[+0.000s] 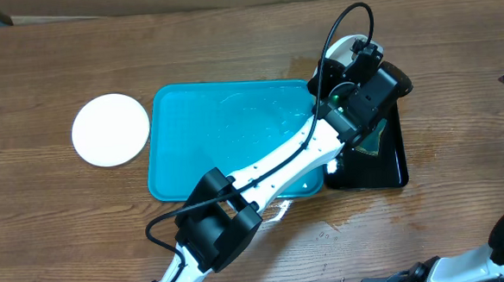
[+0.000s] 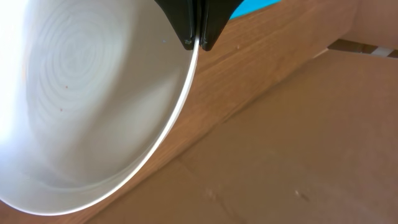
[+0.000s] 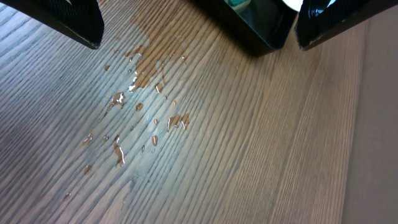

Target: Clean dirty plates on tray and stack at the side

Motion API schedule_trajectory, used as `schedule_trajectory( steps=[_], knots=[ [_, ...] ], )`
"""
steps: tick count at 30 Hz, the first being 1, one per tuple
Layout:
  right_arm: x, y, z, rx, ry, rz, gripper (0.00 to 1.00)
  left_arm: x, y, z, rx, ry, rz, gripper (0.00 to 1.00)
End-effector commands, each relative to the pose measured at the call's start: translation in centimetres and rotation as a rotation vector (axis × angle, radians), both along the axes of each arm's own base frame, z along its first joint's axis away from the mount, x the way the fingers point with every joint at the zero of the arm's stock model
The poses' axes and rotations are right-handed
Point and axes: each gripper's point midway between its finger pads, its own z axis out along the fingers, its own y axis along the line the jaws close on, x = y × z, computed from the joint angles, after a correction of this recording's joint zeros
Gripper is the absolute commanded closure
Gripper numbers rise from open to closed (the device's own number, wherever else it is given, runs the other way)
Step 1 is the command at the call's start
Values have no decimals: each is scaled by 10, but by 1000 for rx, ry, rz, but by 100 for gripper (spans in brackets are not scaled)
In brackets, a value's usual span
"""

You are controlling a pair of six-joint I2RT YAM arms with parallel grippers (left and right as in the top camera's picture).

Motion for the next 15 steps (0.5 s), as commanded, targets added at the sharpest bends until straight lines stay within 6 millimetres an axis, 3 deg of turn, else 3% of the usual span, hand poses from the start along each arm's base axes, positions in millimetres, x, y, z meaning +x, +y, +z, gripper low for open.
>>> schedule_trajectory(
  steps=[1,15],
  knots=[
    [3,-3,22,-32,-50,-4,0,-2,4,-7,-6,-6,25,96],
    [3,-3,22,-32,-50,-3,0,-24,-17,-27,-7,17,-29,96]
  ],
)
